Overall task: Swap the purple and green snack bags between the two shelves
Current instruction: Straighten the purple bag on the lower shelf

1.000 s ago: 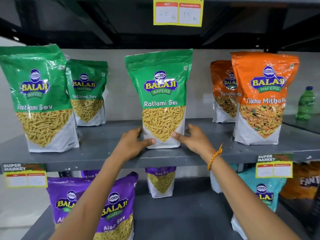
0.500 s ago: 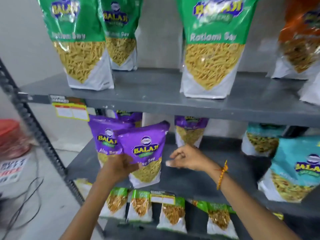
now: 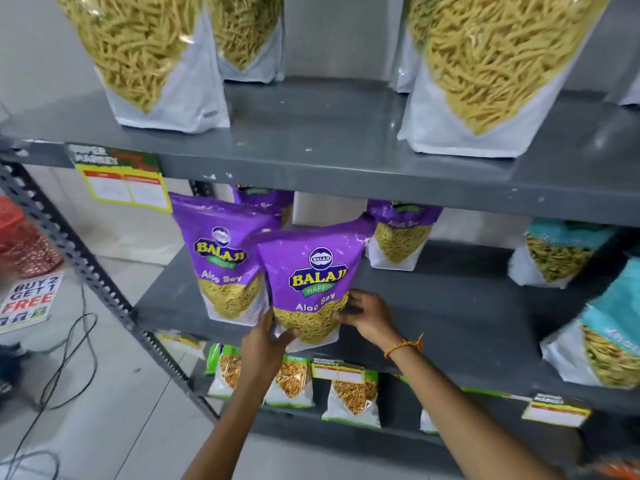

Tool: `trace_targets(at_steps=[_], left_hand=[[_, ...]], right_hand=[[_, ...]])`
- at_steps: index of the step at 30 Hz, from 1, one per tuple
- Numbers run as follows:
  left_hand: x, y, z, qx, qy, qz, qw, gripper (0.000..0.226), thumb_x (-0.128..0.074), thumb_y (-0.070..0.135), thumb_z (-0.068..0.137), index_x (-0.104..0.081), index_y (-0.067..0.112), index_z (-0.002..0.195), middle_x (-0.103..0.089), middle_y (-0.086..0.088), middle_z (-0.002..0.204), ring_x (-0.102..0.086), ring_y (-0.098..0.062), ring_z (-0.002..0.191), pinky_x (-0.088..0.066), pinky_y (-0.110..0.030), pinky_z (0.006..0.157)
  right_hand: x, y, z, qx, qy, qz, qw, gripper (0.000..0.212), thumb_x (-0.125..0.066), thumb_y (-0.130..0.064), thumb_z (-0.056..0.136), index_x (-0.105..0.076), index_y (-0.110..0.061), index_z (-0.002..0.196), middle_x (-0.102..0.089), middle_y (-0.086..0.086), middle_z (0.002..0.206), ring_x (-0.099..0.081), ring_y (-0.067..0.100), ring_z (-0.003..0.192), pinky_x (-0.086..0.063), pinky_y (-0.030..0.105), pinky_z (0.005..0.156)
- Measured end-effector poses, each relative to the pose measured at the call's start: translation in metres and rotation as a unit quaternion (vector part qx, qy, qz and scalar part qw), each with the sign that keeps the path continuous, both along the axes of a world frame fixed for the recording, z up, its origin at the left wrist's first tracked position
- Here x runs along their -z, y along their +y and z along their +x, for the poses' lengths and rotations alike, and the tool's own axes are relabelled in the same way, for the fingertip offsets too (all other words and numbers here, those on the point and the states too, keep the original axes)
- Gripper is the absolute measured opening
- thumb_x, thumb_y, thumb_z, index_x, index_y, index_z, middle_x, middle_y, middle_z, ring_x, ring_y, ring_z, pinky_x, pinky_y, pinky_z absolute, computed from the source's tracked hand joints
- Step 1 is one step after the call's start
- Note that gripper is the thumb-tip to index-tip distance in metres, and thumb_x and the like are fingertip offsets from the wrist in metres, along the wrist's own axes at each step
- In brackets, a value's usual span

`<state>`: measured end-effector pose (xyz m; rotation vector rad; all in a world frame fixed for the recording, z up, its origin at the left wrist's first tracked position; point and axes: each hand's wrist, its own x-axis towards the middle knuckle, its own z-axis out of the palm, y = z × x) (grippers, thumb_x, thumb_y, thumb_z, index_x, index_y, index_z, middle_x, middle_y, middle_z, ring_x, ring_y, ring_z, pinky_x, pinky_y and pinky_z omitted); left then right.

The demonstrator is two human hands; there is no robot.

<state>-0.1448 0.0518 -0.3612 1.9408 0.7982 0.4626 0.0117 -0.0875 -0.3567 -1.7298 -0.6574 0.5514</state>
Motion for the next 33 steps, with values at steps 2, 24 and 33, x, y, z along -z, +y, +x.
trace_targets(at_steps=[2, 24, 33], left_hand=[[-0.005, -0.011, 0.014, 0.026, -0.009, 0.002, 1.000, 0.047, -0.074, 0.019, 0.074, -0.055, 0.016, 0.117, -0.069, -0.009, 0.113, -0.063, -0.025, 0.104, -0.049, -0.033, 0.076], [0.001, -0.081, 0.114, 0.196, 0.017, -0.046, 0.979, 0.066, -0.076, 0.030, 0.070, -0.044, 0.022, 0.128, -0.060, 0.001, 0.124, -0.056, -0.017, 0.108, -0.042, -0.019, 0.075], [0.003, -0.082, 0.111, 0.186, 0.025, -0.031, 0.982, 0.054, -0.074, 0.031, 0.072, -0.052, 0.018, 0.119, -0.064, -0.005, 0.121, -0.060, -0.024, 0.107, -0.041, -0.024, 0.077]], right_hand=[[-0.004, -0.019, 0.004, 0.029, -0.016, 0.008, 0.999, 0.035, -0.080, -0.009, 0.062, -0.070, -0.038, 0.077, -0.071, 0.003, 0.094, -0.067, 0.015, 0.085, -0.054, 0.057, 0.084], [0.011, -0.129, 0.051, 0.142, -0.006, 0.032, 0.989, 0.040, -0.080, -0.018, 0.065, -0.064, -0.033, 0.099, -0.071, -0.012, 0.101, -0.066, 0.003, 0.096, -0.056, 0.026, 0.082], [0.011, -0.127, 0.038, 0.158, -0.017, -0.007, 0.987, 0.028, -0.078, -0.016, 0.067, -0.065, -0.023, 0.091, -0.071, 0.009, 0.103, -0.066, 0.017, 0.090, -0.055, 0.039, 0.085]])
